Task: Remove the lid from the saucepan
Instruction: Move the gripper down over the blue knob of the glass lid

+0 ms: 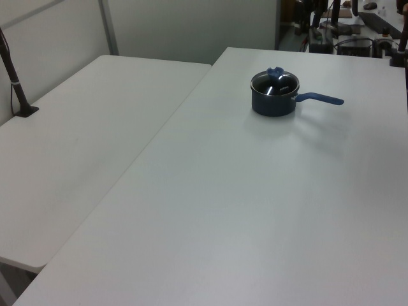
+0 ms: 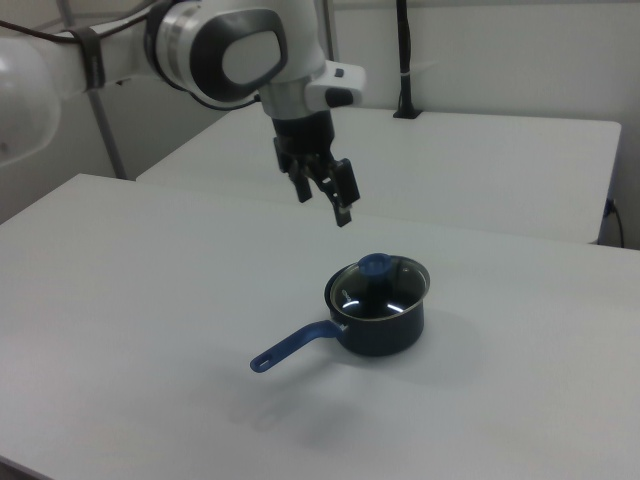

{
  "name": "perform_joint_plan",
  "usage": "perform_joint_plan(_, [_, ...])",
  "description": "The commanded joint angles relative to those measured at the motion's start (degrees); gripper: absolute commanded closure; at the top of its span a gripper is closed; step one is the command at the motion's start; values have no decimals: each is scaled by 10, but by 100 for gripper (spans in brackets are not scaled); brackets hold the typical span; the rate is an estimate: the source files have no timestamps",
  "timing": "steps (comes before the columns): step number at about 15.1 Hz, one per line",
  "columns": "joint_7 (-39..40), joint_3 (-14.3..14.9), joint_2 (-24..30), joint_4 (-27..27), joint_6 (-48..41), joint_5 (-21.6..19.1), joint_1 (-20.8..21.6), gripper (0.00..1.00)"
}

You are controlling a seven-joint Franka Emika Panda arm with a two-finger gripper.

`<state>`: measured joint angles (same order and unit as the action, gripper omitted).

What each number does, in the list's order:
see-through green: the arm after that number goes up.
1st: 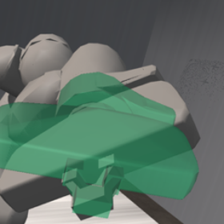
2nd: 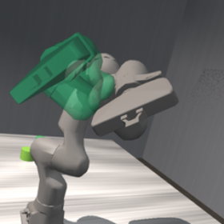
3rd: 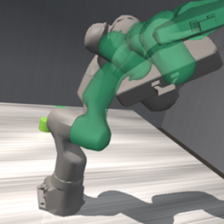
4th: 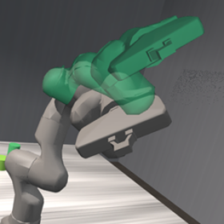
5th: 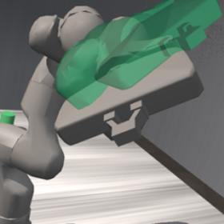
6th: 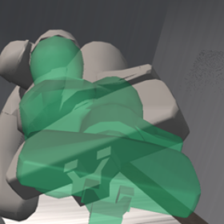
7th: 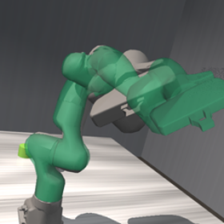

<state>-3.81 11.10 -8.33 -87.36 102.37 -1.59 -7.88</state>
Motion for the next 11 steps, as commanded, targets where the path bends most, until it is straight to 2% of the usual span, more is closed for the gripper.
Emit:
perform_joint_plan(1, [-47, 0, -35, 10, 38, 4, -2, 0])
perform_joint_plan(4, [-77, 0, -52, 10, 70, 0, -2, 1])
perform_joint_plan(6, [-159, 0, -60, 10, 100, 0, -2, 3])
perform_joint_plan(11, [-270, -2, -115, 11, 120, 0, 1, 5])
